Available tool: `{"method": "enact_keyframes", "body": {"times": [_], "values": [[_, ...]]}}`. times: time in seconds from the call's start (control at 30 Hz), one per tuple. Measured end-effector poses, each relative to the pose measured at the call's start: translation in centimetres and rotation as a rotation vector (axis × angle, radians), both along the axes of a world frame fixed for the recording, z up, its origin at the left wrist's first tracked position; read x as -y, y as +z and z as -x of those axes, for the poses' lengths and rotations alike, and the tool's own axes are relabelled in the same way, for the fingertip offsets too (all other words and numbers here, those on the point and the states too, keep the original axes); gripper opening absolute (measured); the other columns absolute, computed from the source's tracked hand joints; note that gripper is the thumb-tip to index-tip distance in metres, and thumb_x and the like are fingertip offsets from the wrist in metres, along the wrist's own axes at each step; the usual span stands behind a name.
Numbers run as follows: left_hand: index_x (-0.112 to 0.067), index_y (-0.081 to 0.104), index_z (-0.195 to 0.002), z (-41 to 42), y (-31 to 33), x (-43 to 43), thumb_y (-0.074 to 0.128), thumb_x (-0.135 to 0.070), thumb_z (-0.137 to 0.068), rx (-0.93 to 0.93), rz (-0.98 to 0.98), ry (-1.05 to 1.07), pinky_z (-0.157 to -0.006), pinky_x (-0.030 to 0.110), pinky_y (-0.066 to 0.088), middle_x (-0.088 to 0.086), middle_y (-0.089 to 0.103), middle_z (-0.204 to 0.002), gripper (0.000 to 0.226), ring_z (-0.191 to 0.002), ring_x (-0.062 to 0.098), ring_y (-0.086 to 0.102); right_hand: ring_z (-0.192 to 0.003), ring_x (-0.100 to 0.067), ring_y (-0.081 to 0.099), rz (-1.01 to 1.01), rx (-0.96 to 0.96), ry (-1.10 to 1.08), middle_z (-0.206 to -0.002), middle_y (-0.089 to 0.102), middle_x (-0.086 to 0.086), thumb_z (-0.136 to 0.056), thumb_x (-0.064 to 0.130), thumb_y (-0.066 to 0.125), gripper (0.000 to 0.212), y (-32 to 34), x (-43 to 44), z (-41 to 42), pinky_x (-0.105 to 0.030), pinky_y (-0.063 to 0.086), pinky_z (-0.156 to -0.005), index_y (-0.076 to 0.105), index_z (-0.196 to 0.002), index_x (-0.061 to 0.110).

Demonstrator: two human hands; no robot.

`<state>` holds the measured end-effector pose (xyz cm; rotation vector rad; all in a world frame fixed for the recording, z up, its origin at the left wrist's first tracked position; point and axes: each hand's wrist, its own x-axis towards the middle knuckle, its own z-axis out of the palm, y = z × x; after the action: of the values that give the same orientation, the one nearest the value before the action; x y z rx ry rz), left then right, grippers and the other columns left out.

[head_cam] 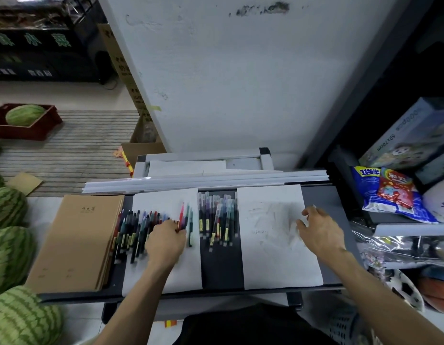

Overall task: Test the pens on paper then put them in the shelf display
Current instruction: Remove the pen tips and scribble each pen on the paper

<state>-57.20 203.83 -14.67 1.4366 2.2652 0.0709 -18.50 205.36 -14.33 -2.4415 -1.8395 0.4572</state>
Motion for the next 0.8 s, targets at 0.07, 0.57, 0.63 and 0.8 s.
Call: {"method": "enact_keyframes", "body": {"times": [0.07,0.57,0.63,0.8], "values": [[-0.019,0.065,-0.087,0.4,0.2,0.8,0.058,-0.034,-0.098,0.022,-0.030,0.019,-0.072,0.037,0.058,0.001,0.070,-0.072,0.020,-0.068,0.025,0.068,-0.108,-0.032,0.068,0.023,-0.004,0.019,-0.132,0.063,-0.004,-0.099,0.037,0.060,0.034,0.0,0.0,-0.2,-0.043,0.059,-0.082,0.060,-0.129,0.019],[-0.023,0.062,-0.089,-1.7,1.9,5.8,0.048,-0.025,-0.108,0.504,-0.191,0.061,-0.064,0.048,0.056,0.002,0.070,-0.072,0.024,-0.061,0.021,0.066,-0.085,-0.025,0.065,0.140,-0.006,0.065,-0.094,0.064,-0.002,-0.101,0.031,0.051,0.025,-1.0,-0.9,1.6,-0.040,0.062,-0.073,0.066,-0.110,0.014],[-0.022,0.059,-0.084,-2.5,3.0,5.9,0.042,-0.032,-0.105,0.539,-0.200,0.044,-0.059,0.047,0.047,0.005,0.063,-0.065,0.028,-0.058,0.022,0.057,-0.086,-0.024,0.066,0.134,0.015,0.065,-0.095,0.066,-0.001,-0.103,0.031,0.048,0.026,-1.0,-1.1,1.9,-0.038,0.061,-0.072,0.066,-0.114,0.015],[-0.021,0.051,-0.082,-3.7,5.2,5.6,0.041,-0.052,-0.101,0.587,-0.275,-0.059,-0.053,0.037,0.033,-0.002,0.052,-0.061,0.037,-0.050,0.010,0.040,-0.092,-0.027,0.067,0.137,-0.089,-0.046,-0.101,0.071,-0.004,-0.101,0.027,0.052,0.027,-0.2,-1.4,2.1,-0.040,0.061,-0.080,0.070,-0.117,0.016]]}}
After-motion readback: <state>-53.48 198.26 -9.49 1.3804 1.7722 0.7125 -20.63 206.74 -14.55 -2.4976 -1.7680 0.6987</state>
